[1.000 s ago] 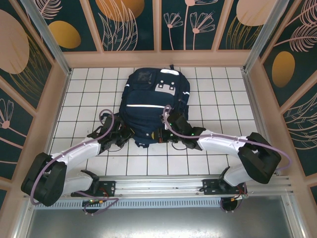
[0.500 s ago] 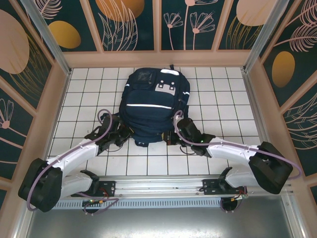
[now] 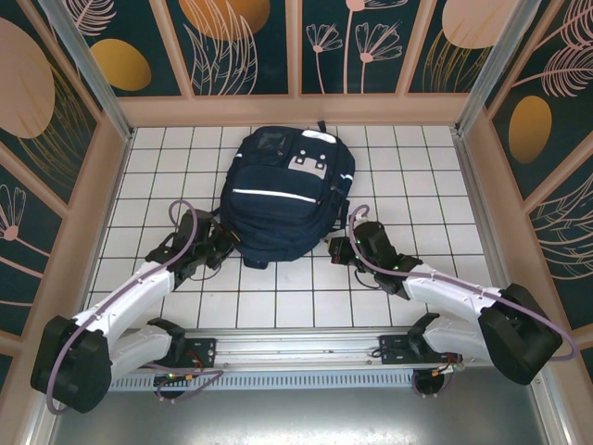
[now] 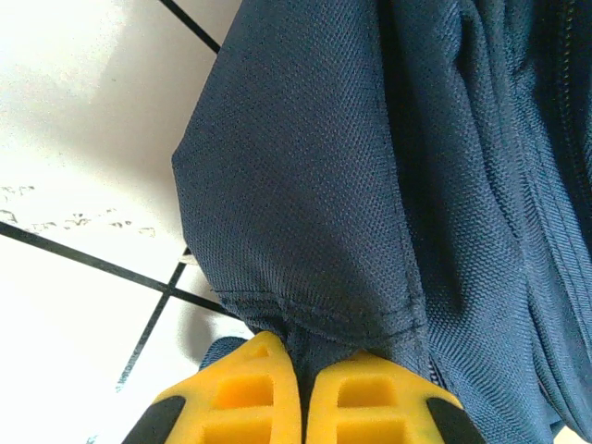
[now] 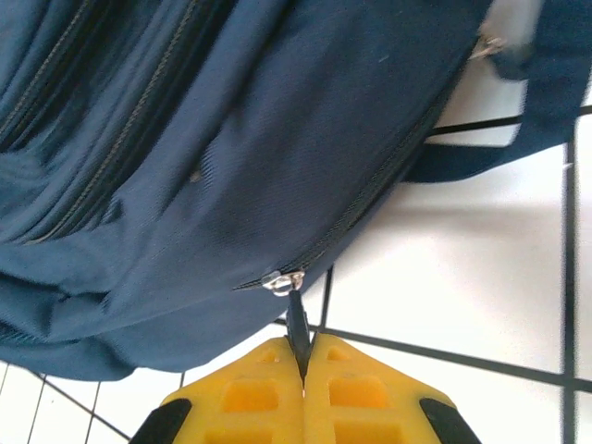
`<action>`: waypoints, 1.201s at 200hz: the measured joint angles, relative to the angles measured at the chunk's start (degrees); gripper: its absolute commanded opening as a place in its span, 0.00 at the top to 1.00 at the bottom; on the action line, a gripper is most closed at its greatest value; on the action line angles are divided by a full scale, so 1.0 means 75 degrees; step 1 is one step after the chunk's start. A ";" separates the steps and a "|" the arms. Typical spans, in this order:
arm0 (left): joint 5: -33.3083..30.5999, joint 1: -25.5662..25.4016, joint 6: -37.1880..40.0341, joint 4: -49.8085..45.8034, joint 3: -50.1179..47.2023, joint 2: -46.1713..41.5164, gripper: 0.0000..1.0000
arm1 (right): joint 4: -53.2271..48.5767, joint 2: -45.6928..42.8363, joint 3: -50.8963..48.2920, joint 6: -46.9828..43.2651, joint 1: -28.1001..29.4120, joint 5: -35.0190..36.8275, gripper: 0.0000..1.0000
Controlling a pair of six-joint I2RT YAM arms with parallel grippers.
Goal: Pack the student bag
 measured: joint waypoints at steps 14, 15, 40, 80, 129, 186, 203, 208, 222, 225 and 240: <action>-0.0050 0.0006 0.0035 -0.0096 0.0023 -0.0067 1.00 | 0.0000 -0.0020 -0.0009 0.0000 -0.0149 -0.0003 1.00; -0.0050 0.0006 0.0041 -0.0102 0.0026 -0.0073 1.00 | 0.0000 -0.0020 -0.0009 0.0000 -0.0157 -0.0003 1.00; -0.0050 0.0035 0.0087 -0.0172 0.0047 -0.0178 1.00 | 0.0012 -0.0026 -0.0009 0.0000 -0.0443 -0.0015 1.00; -0.0047 0.0041 0.0111 -0.0227 0.0050 -0.0230 1.00 | 0.0105 0.0058 -0.0009 -0.0003 -0.0915 -0.0102 1.00; -0.0044 0.0041 0.0143 -0.0248 0.0050 -0.0239 1.00 | 0.0291 0.0277 -0.0009 0.0000 -0.1326 -0.0248 1.00; -0.0114 0.0102 0.0143 -0.0254 0.0050 -0.0251 1.00 | 0.0268 0.0466 -0.0003 0.0000 -0.1702 -0.0052 1.00; -0.0201 0.0175 0.0140 -0.0286 0.0047 -0.0251 1.00 | 0.0265 0.0504 -0.0003 0.0000 -0.1856 0.0055 1.00; -0.0201 0.0184 0.0140 -0.0286 0.0050 -0.0251 1.00 | 0.0268 0.0510 -0.0003 0.0000 -0.1856 0.0047 1.00; -0.0201 0.0184 0.0140 -0.0286 0.0050 -0.0251 1.00 | 0.0286 0.0525 -0.0003 0.0000 -0.1848 0.0015 1.00; -0.0198 0.0184 0.0140 -0.0286 0.0050 -0.0251 1.00 | 0.0294 0.0530 -0.0003 0.0000 -0.1848 0.0006 1.00; -0.0195 0.0184 0.0140 -0.0286 0.0050 -0.0251 1.00 | 0.0358 0.0612 -0.0006 -0.0006 -0.1851 -0.0070 1.00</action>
